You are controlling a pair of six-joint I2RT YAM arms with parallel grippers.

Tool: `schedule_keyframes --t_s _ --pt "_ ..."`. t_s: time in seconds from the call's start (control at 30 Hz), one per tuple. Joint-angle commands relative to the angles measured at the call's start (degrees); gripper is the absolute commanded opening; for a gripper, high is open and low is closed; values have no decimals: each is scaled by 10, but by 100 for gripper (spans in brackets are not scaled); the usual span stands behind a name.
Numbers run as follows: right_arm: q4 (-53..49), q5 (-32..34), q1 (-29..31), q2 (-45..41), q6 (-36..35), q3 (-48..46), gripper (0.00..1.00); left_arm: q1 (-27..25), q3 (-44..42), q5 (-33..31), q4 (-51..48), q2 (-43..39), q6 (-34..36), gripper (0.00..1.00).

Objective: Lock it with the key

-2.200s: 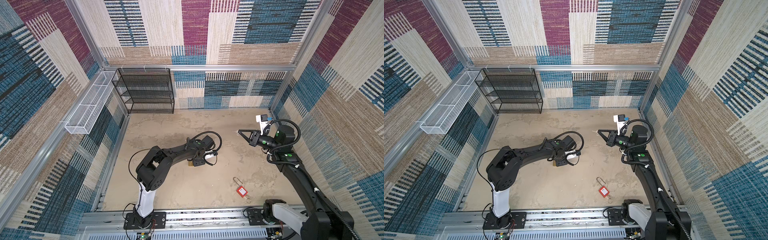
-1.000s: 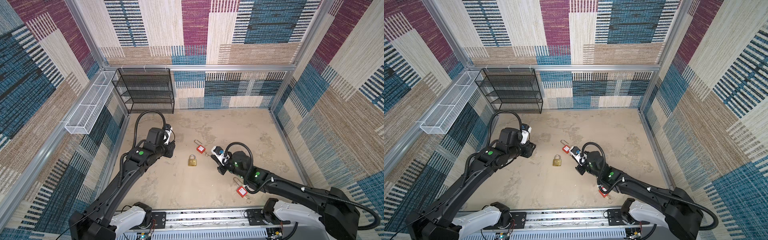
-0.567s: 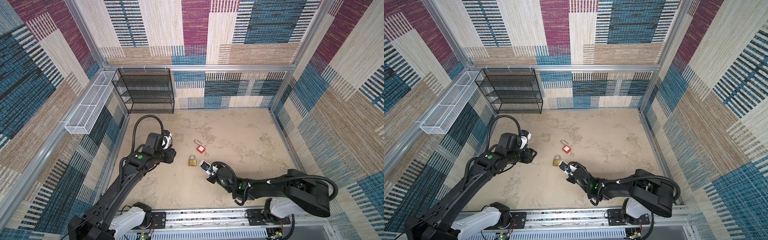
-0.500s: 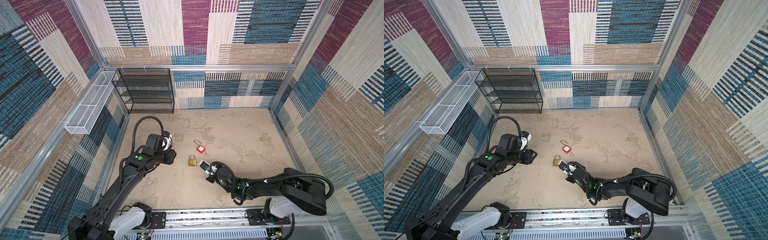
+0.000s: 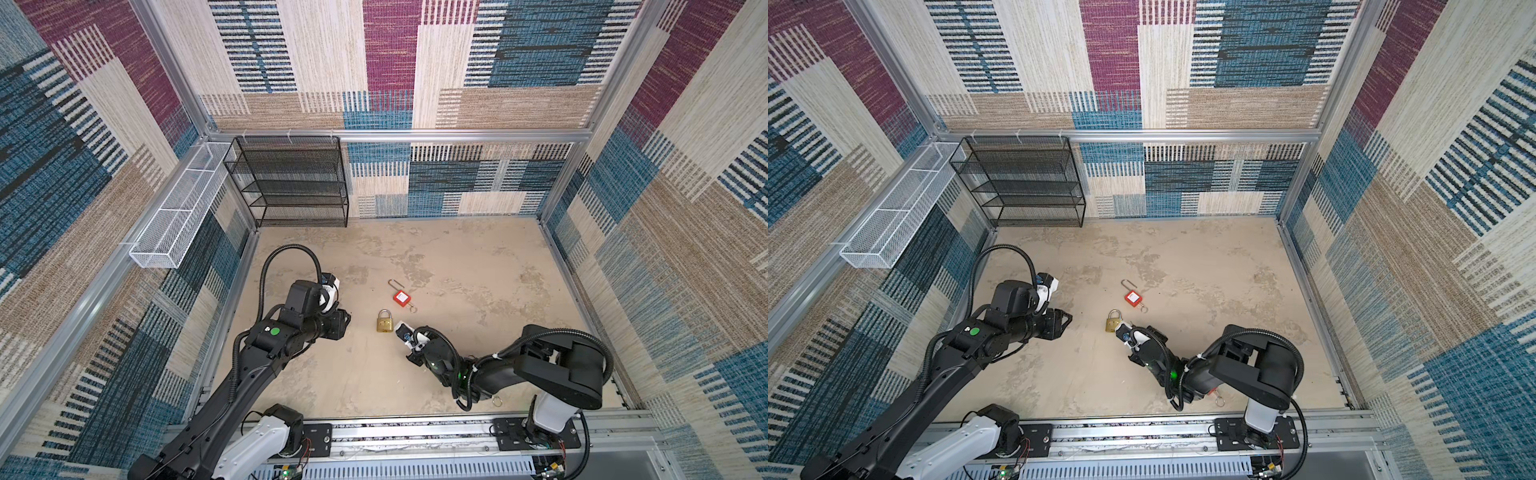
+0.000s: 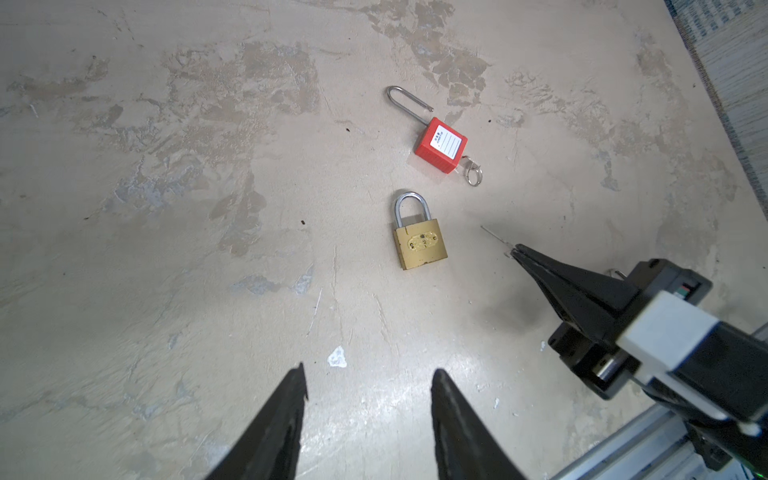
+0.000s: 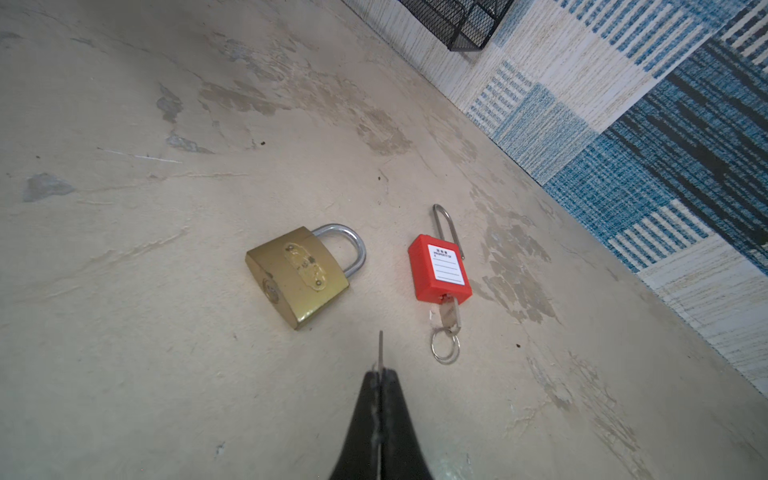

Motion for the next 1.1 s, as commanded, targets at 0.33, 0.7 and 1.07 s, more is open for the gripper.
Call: schedule_keyframes --t_s 0.33,0.7,1.07 --pt "58 24 -9 81 -22 46 0 2 -18 24 33 14 -24 51" --pt "52 24 -15 116 -23 66 6 3 -17 24 38 24 -22 51" --pt "12 7 -15 83 2 67 46 3 -24 33 31 11 -41 50"
